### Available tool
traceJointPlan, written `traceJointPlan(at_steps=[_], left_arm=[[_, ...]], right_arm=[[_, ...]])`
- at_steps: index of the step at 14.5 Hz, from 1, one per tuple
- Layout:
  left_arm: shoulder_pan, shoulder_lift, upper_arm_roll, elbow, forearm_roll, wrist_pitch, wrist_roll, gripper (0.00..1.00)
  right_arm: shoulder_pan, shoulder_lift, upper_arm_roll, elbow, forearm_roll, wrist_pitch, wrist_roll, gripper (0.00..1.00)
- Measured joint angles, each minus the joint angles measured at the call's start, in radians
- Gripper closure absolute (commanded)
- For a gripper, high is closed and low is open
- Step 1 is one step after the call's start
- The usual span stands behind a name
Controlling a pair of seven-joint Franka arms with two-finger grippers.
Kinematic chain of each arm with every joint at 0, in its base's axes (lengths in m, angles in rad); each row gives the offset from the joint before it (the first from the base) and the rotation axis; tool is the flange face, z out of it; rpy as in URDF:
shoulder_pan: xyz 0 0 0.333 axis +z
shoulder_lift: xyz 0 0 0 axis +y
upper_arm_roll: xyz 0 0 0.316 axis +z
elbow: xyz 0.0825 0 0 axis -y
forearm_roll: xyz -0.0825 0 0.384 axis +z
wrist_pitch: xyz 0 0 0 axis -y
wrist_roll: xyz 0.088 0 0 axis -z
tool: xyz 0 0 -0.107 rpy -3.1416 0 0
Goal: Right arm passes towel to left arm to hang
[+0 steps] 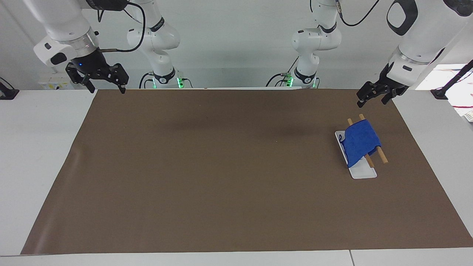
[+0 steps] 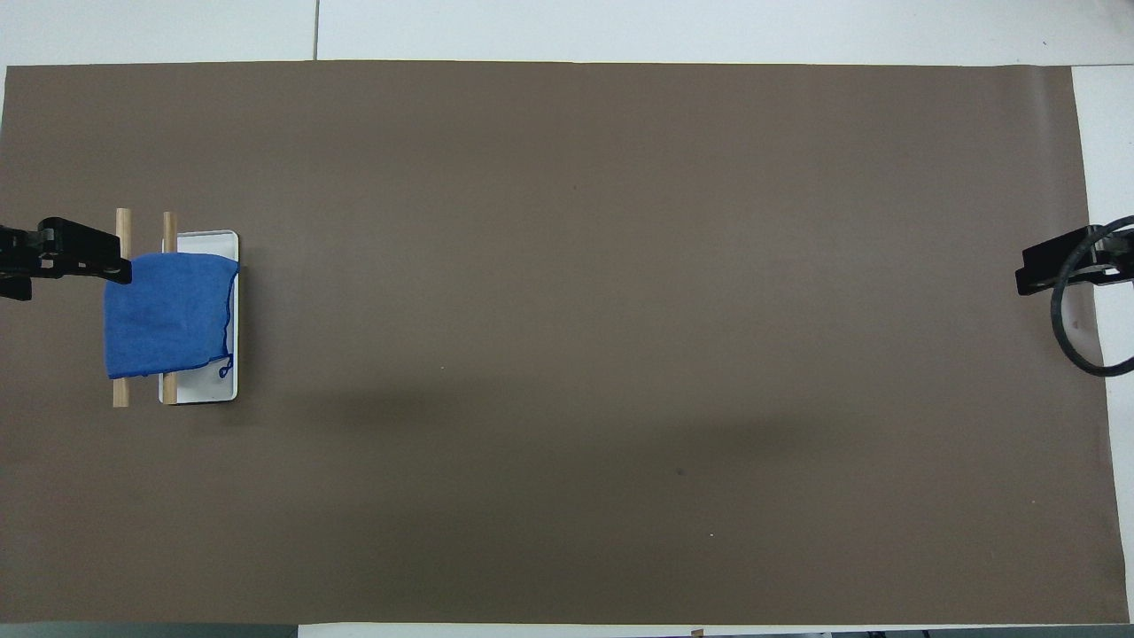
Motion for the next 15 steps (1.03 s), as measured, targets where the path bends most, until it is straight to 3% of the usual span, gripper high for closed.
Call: traceJointPlan(at_steps=[10,15], left_arm=[[0.0,0.0,0.0,0.0,0.0,0.03,0.003,0.0],[0.0,0.0,0.002,0.0,0.011,0.03,0.119,0.0]], right_arm=[[0.0,0.0,0.0,0.0,0.0,0.0,0.0,0.0],[0.0,0.0,0.0,0.0,0.0,0.0,0.0,0.0]])
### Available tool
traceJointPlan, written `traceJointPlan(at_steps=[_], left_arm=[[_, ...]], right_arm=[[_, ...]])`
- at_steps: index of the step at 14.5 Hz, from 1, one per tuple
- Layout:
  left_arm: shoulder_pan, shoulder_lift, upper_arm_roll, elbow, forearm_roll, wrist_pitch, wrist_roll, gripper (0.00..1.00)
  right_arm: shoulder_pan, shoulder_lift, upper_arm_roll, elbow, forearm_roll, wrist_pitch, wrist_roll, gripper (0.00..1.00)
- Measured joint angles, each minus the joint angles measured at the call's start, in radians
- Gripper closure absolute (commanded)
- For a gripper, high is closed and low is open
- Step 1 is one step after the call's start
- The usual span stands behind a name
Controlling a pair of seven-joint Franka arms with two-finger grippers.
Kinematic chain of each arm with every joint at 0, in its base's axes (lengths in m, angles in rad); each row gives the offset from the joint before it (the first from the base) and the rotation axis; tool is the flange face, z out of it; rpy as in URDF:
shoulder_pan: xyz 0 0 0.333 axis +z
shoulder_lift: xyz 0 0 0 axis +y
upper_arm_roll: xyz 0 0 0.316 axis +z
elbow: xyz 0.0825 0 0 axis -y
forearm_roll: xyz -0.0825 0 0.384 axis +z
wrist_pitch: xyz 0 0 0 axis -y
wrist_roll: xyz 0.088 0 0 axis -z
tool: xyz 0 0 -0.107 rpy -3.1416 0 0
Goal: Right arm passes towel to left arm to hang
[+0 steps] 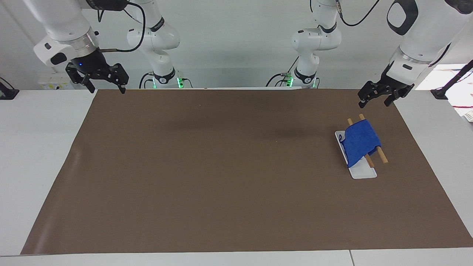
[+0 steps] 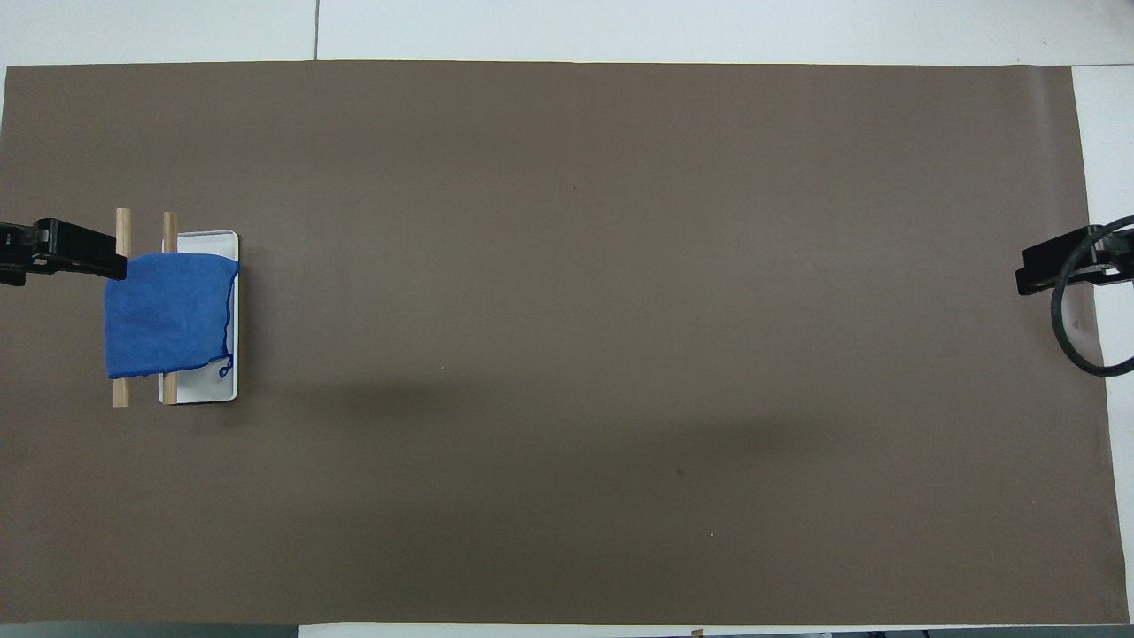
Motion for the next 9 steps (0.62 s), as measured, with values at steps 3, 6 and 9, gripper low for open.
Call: traceJointPlan(at_steps=[3,6,9], left_arm=[[0.0,0.0,0.0,0.0,0.001,0.0,0.014,0.0],[0.0,0.0,0.0,0.0,0.001,0.0,0.017,0.0],[0.0,0.0,0.0,0.0,0.001,0.0,0.017,0.0]], right_arm=[[0.0,0.0,-0.001,0.0,0.0,0.0,0.001,0.0],[-0.003,0.0,-0.002,-0.001,0.0,0.006,0.001,0.0],[-0.021,0.001,-0.002,-0.015,0.0,0.051,0.001,0.0]])
